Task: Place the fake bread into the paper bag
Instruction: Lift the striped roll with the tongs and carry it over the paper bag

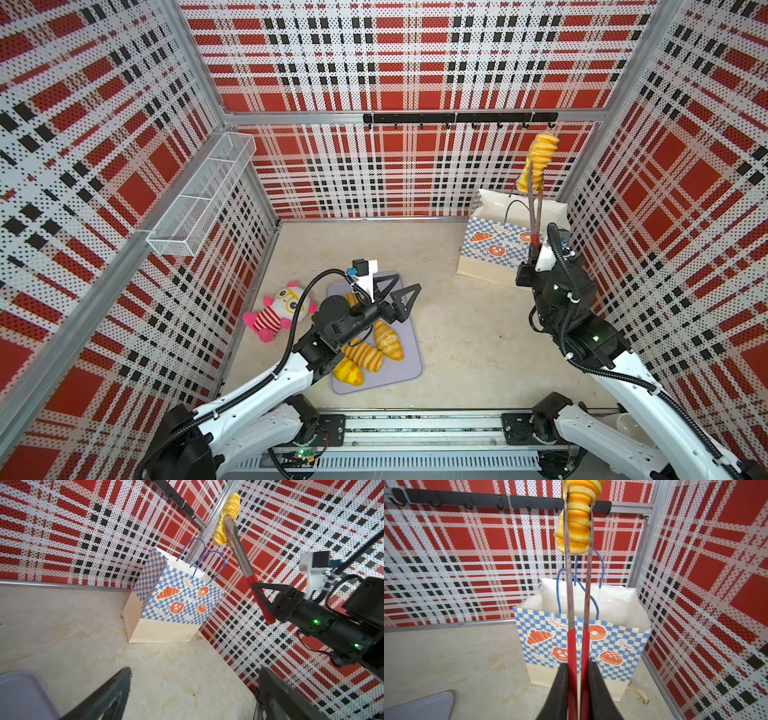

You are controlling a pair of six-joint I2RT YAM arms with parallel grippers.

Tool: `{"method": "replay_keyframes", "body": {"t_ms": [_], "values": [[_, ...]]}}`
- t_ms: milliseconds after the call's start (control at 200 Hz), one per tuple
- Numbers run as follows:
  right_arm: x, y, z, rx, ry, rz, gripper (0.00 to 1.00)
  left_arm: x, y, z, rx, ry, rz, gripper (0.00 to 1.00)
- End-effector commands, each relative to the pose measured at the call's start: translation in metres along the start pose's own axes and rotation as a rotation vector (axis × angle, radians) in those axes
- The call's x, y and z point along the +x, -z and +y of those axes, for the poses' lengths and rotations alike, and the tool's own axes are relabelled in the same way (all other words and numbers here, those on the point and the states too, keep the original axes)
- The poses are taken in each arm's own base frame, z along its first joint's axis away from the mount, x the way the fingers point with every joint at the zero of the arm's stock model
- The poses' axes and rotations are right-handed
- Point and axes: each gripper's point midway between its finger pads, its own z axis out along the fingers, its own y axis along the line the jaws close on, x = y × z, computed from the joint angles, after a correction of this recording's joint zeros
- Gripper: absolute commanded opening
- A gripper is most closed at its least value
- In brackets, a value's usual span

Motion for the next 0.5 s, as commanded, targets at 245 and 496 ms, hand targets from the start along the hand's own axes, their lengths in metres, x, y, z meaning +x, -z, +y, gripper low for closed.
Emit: {"method": "replay_keyframes", "body": {"t_ms": [245,496], "values": [[-0.003,-0.004,-0.036,0.139,-0.081,-0.069,0.14,0.007,0.001,-0.005,0.043,-0.057,-0.009,0.98],[0.028,-0.011,-0.040,0.173,-0.058,-0.036,0.14,0.013,0.000,-0.004,0.045,-0.055,0.006,0.98]]}}
